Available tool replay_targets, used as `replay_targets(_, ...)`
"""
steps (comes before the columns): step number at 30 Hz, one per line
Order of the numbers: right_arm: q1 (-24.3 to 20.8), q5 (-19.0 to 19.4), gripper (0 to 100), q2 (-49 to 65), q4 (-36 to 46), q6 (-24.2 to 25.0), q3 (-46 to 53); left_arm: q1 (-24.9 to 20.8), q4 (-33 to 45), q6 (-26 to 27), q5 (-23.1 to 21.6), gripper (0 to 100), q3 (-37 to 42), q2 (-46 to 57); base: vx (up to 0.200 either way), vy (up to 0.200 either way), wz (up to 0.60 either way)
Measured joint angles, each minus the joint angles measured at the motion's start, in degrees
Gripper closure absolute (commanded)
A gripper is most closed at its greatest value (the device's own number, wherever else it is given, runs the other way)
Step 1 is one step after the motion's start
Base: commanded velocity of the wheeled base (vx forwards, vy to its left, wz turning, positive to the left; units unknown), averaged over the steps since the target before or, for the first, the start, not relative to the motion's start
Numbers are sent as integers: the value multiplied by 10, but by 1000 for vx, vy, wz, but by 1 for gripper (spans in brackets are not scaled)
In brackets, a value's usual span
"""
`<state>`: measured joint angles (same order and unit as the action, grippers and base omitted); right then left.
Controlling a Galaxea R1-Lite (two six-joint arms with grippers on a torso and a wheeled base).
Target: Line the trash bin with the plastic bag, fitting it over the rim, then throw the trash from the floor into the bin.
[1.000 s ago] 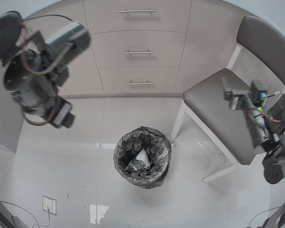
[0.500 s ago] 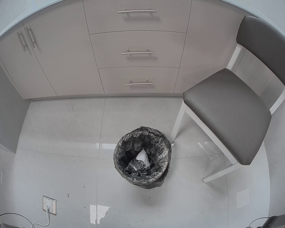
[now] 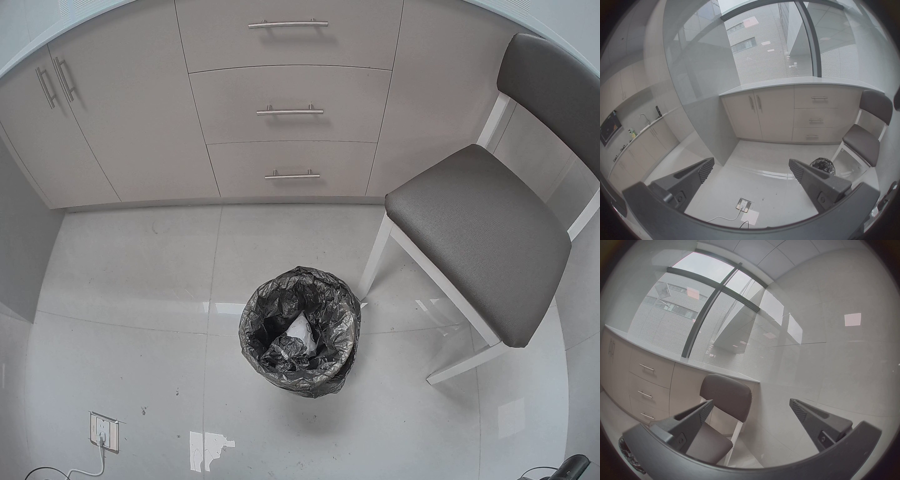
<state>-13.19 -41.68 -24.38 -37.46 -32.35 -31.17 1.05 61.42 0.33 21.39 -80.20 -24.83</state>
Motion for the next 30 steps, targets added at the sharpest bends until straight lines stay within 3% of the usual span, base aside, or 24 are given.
replay_targets(9,-8,2,0,114,74,18,24,-6,-147,-10,-28,0,257,127,0,0,0)
replay_targets(20,-19,3,0,172,54,28,102,-9,-448,6,-49,0,570,196,0,0,0)
replay_targets(25,-23,4,0,191,42,28,146,-10,-574,20,-118,0,712,218,0,0,0)
replay_targets(30,-25,5,0,203,35,19,171,-10,-596,27,-204,0,777,233,0,0,0)
